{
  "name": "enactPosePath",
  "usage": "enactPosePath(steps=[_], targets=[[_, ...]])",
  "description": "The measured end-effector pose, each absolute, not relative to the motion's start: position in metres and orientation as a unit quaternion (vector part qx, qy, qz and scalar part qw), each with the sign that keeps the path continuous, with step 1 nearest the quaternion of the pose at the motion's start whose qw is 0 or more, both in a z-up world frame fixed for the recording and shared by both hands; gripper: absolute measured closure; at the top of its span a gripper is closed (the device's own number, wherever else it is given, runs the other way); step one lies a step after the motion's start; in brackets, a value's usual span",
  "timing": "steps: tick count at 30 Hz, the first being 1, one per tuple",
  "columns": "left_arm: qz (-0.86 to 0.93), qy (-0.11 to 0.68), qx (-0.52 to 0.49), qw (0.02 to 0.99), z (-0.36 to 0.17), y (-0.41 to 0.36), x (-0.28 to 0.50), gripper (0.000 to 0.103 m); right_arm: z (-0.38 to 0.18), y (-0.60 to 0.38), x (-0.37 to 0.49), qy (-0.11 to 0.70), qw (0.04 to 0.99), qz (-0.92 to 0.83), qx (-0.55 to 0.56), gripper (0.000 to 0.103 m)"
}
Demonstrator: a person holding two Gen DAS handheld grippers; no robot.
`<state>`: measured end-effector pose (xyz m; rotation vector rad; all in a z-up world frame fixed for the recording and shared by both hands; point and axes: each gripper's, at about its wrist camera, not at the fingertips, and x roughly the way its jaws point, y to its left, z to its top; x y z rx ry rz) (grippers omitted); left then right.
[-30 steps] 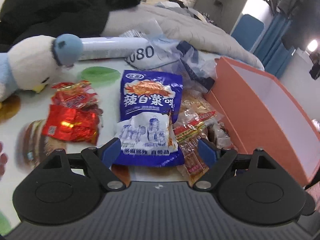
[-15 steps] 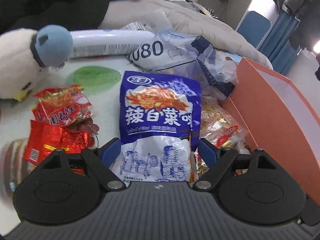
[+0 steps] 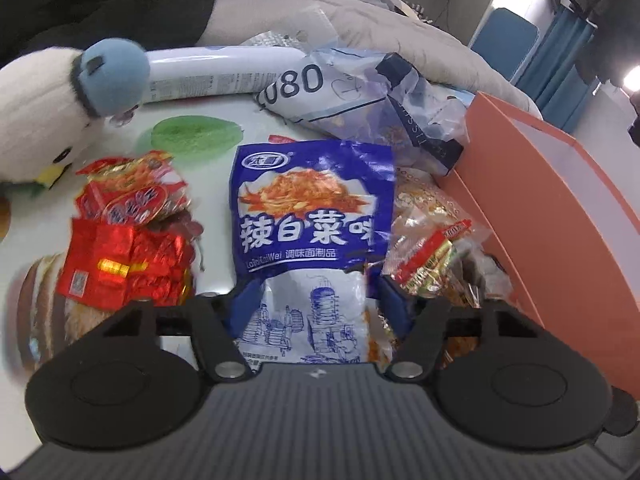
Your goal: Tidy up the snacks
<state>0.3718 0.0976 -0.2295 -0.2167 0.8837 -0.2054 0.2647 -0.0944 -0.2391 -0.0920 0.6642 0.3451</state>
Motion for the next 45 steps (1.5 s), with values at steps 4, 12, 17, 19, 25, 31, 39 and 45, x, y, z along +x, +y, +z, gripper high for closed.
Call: enactPosePath(steps=[4,12,17,19,25,31,39,45], targets=[[-0.075,0.436,-0.087,0.893,-0.229,0.101,0.351,0.038,-0.242,-0.096,0.259,0.335,0.925,0.173,-0.047,0.088],[-0.038,0.443,-0.092,0.891,-0.228,0.107,0.304,0.041,-0.243,-0.107,0.25,0.342,0.92,0.185,-0.045,0.098],[-0.008,0.434,-0.114,0.893,-0.226,0.111,0.272,0.041,-0.235,-0.117,0.243,0.323,0.926,0.193,-0.029,0.096],[0.0,0.431,-0.12,0.895,-0.226,0.112,0.262,0.042,-0.229,-0.117,0.243,0.302,0.933,0.191,-0.036,0.094],[0.017,0.417,-0.165,0.894,-0.226,0.125,0.236,0.043,-0.221,-0.109,0.258,0.281,0.934,0.214,-0.056,0.035],[0.026,0.41,-0.181,0.894,-0.225,0.13,0.217,0.043,-0.235,-0.094,0.269,0.298,0.916,0.252,-0.095,0.027],[0.026,0.417,-0.181,0.89,-0.226,0.132,0.203,0.051,-0.249,-0.1,0.287,0.353,0.898,0.255,-0.062,0.034],[0.027,0.423,-0.163,0.891,-0.227,0.128,0.197,0.053,-0.245,-0.105,0.282,0.362,0.893,0.254,-0.077,0.054]])
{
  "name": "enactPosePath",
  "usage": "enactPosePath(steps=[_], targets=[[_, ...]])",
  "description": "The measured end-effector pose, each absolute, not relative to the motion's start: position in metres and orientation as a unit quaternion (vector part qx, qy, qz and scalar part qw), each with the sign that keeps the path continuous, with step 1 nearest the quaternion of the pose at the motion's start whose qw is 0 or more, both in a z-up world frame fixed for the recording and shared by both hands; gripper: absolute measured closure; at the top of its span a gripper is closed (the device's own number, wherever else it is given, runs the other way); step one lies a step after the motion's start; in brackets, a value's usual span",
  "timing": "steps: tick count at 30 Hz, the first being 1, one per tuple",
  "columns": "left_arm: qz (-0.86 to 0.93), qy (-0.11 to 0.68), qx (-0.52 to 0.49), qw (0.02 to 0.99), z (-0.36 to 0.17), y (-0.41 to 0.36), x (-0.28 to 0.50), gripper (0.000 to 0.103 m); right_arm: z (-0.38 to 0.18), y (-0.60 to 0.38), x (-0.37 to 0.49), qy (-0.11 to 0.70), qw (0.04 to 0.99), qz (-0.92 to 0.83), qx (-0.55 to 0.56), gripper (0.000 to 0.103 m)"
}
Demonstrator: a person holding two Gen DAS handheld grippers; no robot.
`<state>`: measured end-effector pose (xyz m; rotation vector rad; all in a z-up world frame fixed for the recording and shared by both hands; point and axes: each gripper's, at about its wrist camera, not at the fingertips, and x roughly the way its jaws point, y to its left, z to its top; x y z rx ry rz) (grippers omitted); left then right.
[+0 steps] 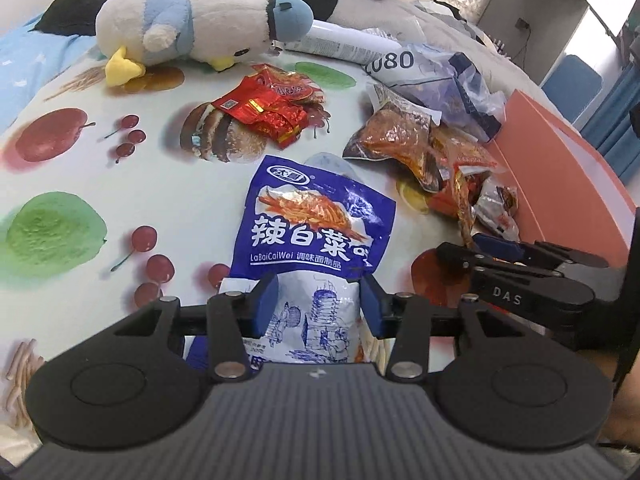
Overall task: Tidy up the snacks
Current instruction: 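Lift the blue bag with the left tool while the right tool grasps the brown strip packet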
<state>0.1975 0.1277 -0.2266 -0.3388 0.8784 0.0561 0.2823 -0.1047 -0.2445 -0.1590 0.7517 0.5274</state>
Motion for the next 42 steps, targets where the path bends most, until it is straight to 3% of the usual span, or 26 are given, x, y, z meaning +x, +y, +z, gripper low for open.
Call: enactPosePath(steps=[6,11,30,34,35,37,39,42], targets=[[0.027,0.431,-0.157,0.888,-0.224,0.121,0.19,0.053,-0.241,-0.113,0.259,0.367,0.892,0.252,-0.08,0.073],[0.025,0.437,-0.149,0.887,-0.222,0.113,0.179,0.053,-0.239,-0.118,0.236,0.37,0.889,0.254,-0.087,0.08],[0.015,0.443,-0.127,0.887,-0.217,0.1,0.159,0.051,-0.233,-0.133,0.166,0.385,0.879,0.268,-0.086,0.08],[0.013,0.438,-0.125,0.89,-0.214,0.099,0.158,0.036,-0.233,-0.137,0.162,0.386,0.879,0.273,-0.07,0.08],[0.012,0.436,-0.125,0.891,-0.214,0.099,0.157,0.031,-0.232,-0.138,0.161,0.385,0.879,0.275,-0.067,0.078],[0.015,0.436,-0.125,0.891,-0.214,0.099,0.158,0.024,-0.23,-0.142,0.16,0.38,0.879,0.282,-0.061,0.064],[0.019,0.436,-0.123,0.891,-0.214,0.1,0.159,0.022,-0.229,-0.147,0.159,0.371,0.882,0.286,-0.051,0.03],[0.014,0.433,-0.127,0.892,-0.213,0.102,0.161,0.018,-0.225,-0.156,0.161,0.351,0.89,0.289,-0.033,0.023]])
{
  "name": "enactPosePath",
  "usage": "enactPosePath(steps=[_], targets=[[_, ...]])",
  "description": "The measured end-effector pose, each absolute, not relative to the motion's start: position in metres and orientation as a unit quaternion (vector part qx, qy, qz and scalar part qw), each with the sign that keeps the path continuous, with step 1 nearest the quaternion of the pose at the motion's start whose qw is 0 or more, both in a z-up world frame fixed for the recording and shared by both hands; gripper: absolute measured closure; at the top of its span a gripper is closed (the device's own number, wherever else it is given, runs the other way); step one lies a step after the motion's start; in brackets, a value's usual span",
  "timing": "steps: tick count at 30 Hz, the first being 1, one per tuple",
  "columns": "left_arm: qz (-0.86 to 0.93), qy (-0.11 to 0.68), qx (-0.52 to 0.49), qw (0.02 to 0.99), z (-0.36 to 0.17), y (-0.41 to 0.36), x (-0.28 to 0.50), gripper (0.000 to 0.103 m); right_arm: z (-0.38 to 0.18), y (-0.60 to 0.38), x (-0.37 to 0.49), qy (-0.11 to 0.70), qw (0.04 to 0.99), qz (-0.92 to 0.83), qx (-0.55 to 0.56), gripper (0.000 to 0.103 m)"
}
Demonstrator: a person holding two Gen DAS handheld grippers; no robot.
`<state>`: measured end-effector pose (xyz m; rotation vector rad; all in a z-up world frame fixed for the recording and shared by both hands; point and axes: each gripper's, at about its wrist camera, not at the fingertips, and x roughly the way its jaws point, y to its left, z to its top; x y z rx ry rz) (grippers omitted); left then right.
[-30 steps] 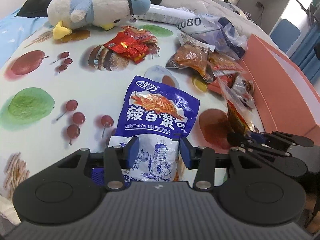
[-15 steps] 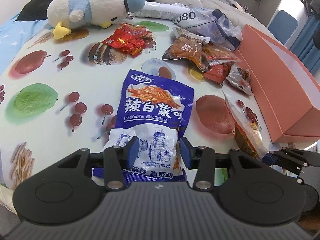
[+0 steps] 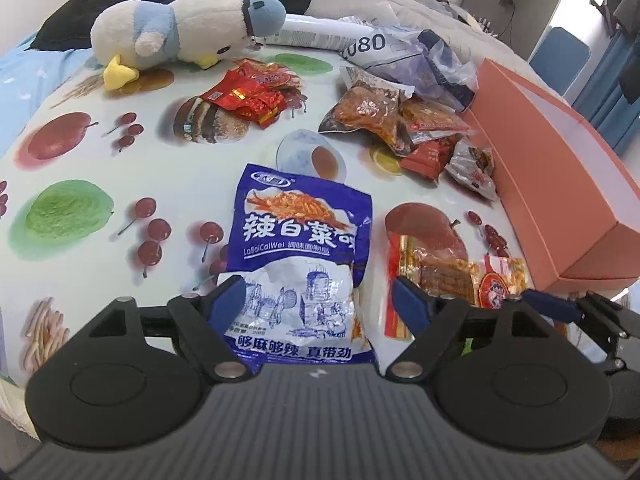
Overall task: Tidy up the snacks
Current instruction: 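Lift the blue bag with the left tool while the right tool grasps the brown strip packet, then carry the blue bag and brown strip packet over the pink box with both tools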
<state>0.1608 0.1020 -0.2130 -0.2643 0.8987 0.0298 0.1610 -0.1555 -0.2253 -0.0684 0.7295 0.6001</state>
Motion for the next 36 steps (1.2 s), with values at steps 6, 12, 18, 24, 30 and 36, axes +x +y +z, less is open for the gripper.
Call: enactPosePath(steps=[6,12,18,24,30,36], targets=[[0.005,0.44,-0.124,0.889,-0.219,0.102,0.17,0.016,-0.22,-0.154,0.173,0.322,0.9,0.29,-0.042,0.014],[0.007,0.454,-0.103,0.885,-0.229,0.099,0.183,0.016,-0.231,-0.137,0.186,0.334,0.884,0.319,-0.073,0.014],[0.017,0.458,-0.076,0.885,-0.238,0.093,0.186,0.017,-0.246,-0.121,0.189,0.342,0.879,0.319,-0.09,0.011],[0.032,0.458,-0.049,0.887,-0.24,0.09,0.184,0.033,-0.248,-0.113,0.188,0.345,0.878,0.316,-0.103,0.024],[0.033,0.452,-0.077,0.888,-0.233,0.098,0.18,0.05,-0.243,-0.104,0.182,0.348,0.871,0.327,-0.117,0.047],[0.036,0.44,-0.098,0.892,-0.218,0.099,0.171,0.062,-0.234,-0.102,0.172,0.333,0.877,0.323,-0.129,0.077]])
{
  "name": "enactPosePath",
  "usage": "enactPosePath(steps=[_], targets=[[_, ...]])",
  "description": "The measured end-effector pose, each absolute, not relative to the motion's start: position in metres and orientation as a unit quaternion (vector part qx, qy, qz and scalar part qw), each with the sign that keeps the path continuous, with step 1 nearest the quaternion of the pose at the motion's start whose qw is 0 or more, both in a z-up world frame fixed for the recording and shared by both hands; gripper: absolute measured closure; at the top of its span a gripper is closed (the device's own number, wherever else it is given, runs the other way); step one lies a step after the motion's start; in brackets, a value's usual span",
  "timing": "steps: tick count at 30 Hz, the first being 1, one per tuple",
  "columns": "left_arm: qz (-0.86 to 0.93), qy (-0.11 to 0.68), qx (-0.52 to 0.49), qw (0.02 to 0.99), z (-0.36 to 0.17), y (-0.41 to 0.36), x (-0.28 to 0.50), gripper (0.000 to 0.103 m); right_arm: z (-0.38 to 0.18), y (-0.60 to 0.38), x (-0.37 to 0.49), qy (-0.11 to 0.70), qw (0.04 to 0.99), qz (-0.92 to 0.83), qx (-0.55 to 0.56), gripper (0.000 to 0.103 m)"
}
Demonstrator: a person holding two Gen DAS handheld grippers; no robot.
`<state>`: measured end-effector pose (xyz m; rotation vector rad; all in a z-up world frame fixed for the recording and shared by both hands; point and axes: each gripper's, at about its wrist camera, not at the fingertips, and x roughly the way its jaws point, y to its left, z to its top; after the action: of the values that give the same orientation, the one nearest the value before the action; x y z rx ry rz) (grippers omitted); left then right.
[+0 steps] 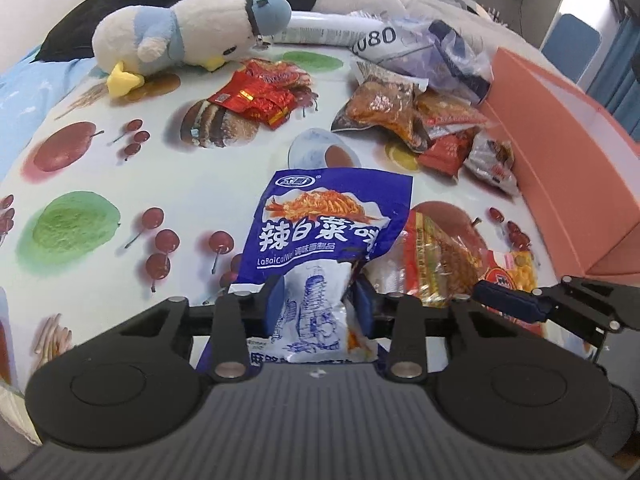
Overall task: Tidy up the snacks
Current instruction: 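Carry the blue bag and brown strip packet over the pink box with both tools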
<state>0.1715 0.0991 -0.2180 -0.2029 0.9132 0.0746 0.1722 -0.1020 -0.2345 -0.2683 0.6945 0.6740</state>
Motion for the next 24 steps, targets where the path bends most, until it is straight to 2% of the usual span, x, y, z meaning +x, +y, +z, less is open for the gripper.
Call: enactPosePath(steps=[2,7,12,24], targets=[[0.038,0.438,-0.103,0.892,-0.216,0.099,0.168,0.064,-0.227,-0.1,0.166,0.318,0.883,0.314,-0.145,0.084],[0.043,0.43,-0.118,0.894,-0.206,0.098,0.161,0.069,-0.221,-0.104,0.161,0.313,0.889,0.301,-0.147,0.087],[0.042,0.421,-0.126,0.897,-0.194,0.092,0.156,0.073,-0.203,-0.117,0.158,0.298,0.904,0.277,-0.128,0.095],[0.023,0.384,-0.127,0.914,-0.138,0.055,0.147,0.074,-0.156,-0.154,0.153,0.281,0.926,0.246,-0.055,0.095]])
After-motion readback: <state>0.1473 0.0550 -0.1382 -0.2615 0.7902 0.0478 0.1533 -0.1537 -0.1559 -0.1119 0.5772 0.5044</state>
